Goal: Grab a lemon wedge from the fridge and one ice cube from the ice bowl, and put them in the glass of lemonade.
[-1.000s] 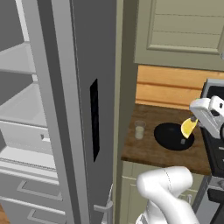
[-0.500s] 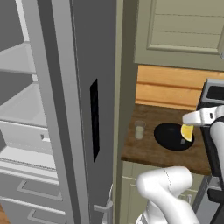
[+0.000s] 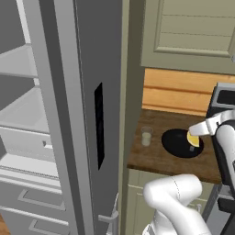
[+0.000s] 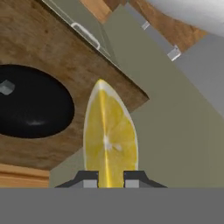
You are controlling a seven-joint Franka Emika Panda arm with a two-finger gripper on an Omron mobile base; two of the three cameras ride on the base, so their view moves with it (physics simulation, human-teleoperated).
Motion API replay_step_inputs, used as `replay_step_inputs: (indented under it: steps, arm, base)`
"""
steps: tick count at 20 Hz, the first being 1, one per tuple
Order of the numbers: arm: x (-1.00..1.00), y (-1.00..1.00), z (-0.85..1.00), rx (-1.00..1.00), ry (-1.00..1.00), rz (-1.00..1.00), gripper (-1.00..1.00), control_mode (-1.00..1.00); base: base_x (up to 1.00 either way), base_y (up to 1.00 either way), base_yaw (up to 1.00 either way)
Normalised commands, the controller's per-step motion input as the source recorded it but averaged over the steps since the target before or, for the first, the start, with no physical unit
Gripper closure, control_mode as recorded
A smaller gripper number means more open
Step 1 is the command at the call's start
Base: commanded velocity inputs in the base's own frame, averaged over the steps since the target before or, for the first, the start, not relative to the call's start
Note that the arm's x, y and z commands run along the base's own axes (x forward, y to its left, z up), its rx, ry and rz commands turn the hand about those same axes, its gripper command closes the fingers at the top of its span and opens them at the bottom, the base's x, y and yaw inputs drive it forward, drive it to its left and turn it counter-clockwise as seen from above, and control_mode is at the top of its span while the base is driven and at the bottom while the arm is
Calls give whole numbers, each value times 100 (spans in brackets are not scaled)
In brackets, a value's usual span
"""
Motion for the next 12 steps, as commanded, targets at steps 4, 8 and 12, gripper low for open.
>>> replay_step_inputs:
  steps: [4,8,12]
  arm:
    - [11,1,-26,-2,-18,0,100,-100]
    - [7,11,-20,0,-26,0,100,-100]
    - [35,19,-6,3,-12,5,100,-100]
  base:
    - [0,0,0]
    - [0,0,0]
    - [0,0,0]
